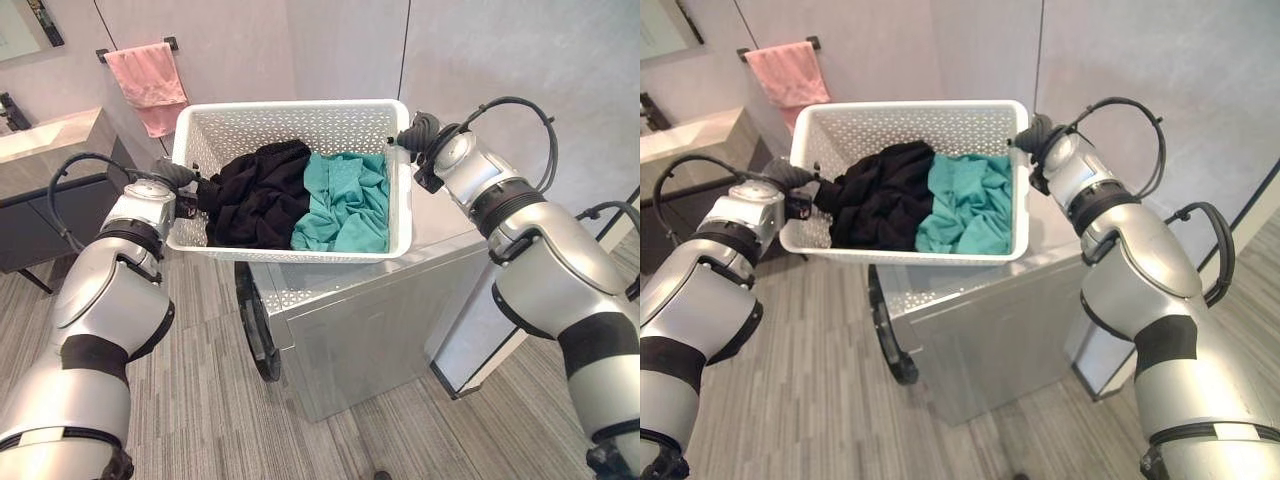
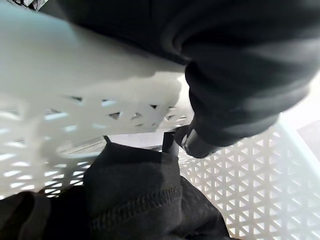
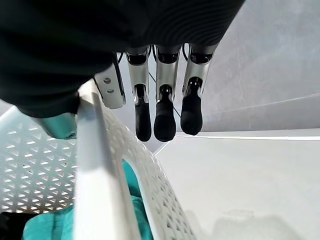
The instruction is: Grab the laundry basket,head to the washer,open it,put in the laundry and shut it.
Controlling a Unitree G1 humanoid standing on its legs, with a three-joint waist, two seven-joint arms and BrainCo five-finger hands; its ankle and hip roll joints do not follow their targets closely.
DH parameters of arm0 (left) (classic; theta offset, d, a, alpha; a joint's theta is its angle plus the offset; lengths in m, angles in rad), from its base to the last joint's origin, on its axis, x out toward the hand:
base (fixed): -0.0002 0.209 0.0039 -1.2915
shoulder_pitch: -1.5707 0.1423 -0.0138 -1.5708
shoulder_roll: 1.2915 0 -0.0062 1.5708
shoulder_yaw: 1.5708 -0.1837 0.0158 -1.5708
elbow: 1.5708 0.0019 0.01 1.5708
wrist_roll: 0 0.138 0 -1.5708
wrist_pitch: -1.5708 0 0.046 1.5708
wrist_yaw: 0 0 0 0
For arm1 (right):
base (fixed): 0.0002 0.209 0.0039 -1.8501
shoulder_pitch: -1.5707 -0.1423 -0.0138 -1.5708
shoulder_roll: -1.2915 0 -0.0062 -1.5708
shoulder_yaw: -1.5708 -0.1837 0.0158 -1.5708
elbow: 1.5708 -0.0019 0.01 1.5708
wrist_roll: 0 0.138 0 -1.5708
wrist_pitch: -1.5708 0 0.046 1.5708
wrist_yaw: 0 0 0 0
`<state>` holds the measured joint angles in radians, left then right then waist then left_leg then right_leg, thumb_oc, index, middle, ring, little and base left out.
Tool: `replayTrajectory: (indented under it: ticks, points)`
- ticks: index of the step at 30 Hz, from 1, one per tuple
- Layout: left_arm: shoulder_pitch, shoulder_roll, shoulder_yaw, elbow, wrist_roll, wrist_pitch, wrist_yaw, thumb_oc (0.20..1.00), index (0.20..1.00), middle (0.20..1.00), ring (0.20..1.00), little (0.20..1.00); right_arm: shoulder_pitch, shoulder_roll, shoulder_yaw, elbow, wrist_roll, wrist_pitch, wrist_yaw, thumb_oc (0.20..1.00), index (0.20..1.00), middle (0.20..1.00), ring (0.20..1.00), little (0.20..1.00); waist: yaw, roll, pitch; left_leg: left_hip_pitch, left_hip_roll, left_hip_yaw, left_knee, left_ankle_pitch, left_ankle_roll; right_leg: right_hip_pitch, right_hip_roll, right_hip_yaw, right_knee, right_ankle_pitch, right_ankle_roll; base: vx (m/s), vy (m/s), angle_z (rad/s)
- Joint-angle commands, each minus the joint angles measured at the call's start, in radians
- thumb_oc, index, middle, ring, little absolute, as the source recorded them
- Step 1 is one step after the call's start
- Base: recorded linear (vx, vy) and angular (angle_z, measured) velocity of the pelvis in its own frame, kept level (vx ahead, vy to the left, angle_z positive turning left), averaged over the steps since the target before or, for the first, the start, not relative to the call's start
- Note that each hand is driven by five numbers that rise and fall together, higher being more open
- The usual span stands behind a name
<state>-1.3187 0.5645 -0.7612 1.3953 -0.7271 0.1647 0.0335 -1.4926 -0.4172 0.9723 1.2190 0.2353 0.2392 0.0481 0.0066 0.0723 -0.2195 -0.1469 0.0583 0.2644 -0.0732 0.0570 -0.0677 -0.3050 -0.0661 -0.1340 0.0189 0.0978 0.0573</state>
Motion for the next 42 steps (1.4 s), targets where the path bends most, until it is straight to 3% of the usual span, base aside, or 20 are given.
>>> replayTrajectory:
  ticks: [1, 11, 12, 13, 14, 15, 17, 32, 34, 42]
  points:
    - [-0.222, -0.166, 0.017, -0.019, 0.044, -0.099, -0.052, 0.200, 0.200, 0.200, 0.200, 0.200, -0.170, 0.249, 0.038, 0.114, -0.024, -0.072, 0.081, 0.200, 0.200, 0.200, 0.200, 0.200, -0.008, -0.029, 0.060, 0.003, -0.039, -0.034, -0.014, 0.013, -0.017, 0.065, -0.032, 0.002, -0.106, 0.060, 0.064, 0.00, 0.000, 0.00]
    - [-0.215, -0.225, 0.027, -0.041, 0.060, -0.130, -0.022, 0.200, 0.200, 0.200, 0.200, 0.200, -0.154, 0.258, 0.027, 0.115, -0.031, -0.077, 0.068, 0.213, 0.213, 0.213, 0.213, 0.213, -0.005, -0.021, 0.103, -0.043, -0.039, -0.041, -0.014, 0.027, -0.018, 0.019, -0.031, 0.006, -0.106, 0.069, 0.059, -0.04, -0.012, 0.02]
    - [-0.214, -0.229, 0.027, -0.042, 0.062, -0.131, -0.020, 0.200, 0.200, 0.200, 0.200, 0.200, -0.154, 0.255, 0.027, 0.118, -0.033, -0.076, 0.068, 0.536, 0.536, 0.536, 0.536, 0.536, -0.006, -0.020, 0.106, -0.046, -0.038, -0.041, -0.014, 0.028, -0.018, 0.015, -0.031, 0.006, -0.106, 0.071, 0.058, -0.03, -0.007, 0.03]
    - [-0.214, -0.229, 0.027, -0.042, 0.062, -0.131, -0.020, 0.200, 0.200, 0.200, 0.200, 0.200, -0.154, 0.255, 0.027, 0.118, -0.033, -0.076, 0.068, 0.536, 0.536, 0.536, 0.536, 0.536, -0.005, -0.020, 0.105, -0.046, -0.038, -0.041, -0.014, 0.028, -0.018, 0.014, -0.031, 0.006, -0.106, 0.071, 0.058, 0.00, 0.000, 0.00]
    - [-0.214, -0.239, 0.027, -0.048, 0.067, -0.139, -0.012, 0.404, 0.404, 0.404, 0.404, 0.404, -0.152, 0.251, 0.029, 0.129, -0.043, -0.079, 0.062, 1.000, 1.000, 1.000, 1.000, 1.000, -0.005, -0.017, 0.116, -0.048, -0.037, -0.040, -0.014, 0.026, -0.019, 0.011, -0.030, 0.007, -0.106, 0.072, 0.057, 0.00, 0.000, 0.00]
    - [-0.212, -0.240, 0.027, -0.049, 0.069, -0.141, -0.010, 0.545, 0.545, 0.545, 0.545, 0.545, -0.154, 0.247, 0.032, 0.132, -0.049, -0.080, 0.060, 1.000, 1.000, 1.000, 1.000, 1.000, -0.006, -0.016, 0.118, -0.049, -0.037, -0.040, -0.014, 0.027, -0.020, 0.009, -0.029, 0.008, -0.106, 0.073, 0.057, 0.00, 0.000, 0.00]
    - [-0.211, -0.245, 0.022, -0.049, 0.079, -0.141, -0.006, 1.000, 1.000, 1.000, 1.000, 1.000, -0.156, 0.246, 0.035, 0.137, -0.055, -0.079, 0.054, 1.000, 1.000, 1.000, 1.000, 1.000, -0.008, -0.016, 0.120, -0.058, -0.037, -0.036, -0.014, 0.031, -0.020, 0.000, -0.031, 0.010, -0.106, 0.078, 0.056, 0.00, 0.000, 0.00]
    - [-0.208, -0.302, 0.056, -0.050, 0.114, -0.170, 0.076, 1.000, 1.000, 1.000, 1.000, 1.000, -0.145, 0.260, 0.035, 0.126, -0.077, -0.094, 0.006, 1.000, 1.000, 1.000, 1.000, 1.000, -0.023, -0.004, 0.154, -0.092, -0.035, -0.020, -0.014, 0.034, -0.020, -0.045, -0.024, 0.027, -0.106, 0.090, 0.056, -0.02, -0.001, -0.02]
    - [-0.213, -0.302, 0.047, -0.040, 0.174, -0.172, 0.095, 1.000, 1.000, 1.000, 1.000, 1.000, -0.145, 0.252, 0.024, 0.128, -0.068, -0.105, -0.023, 1.000, 1.000, 1.000, 1.000, 1.000, -0.028, -0.005, 0.158, -0.097, -0.032, -0.013, -0.014, 0.035, -0.021, -0.054, -0.024, 0.030, -0.106, 0.095, 0.056, -0.02, 0.000, -0.09]
    - [-0.184, -0.322, 0.082, -0.056, 0.146, -0.185, 0.133, 1.000, 1.000, 1.000, 1.000, 1.000, -0.130, 0.264, -0.003, 0.083, -0.041, -0.109, -0.058, 1.000, 1.000, 1.000, 1.000, 1.000, -0.034, -0.013, 0.147, -0.088, -0.030, -0.007, -0.014, 0.026, -0.019, -0.048, -0.022, 0.029, -0.106, 0.093, 0.056, 0.02, -0.005, -0.08]
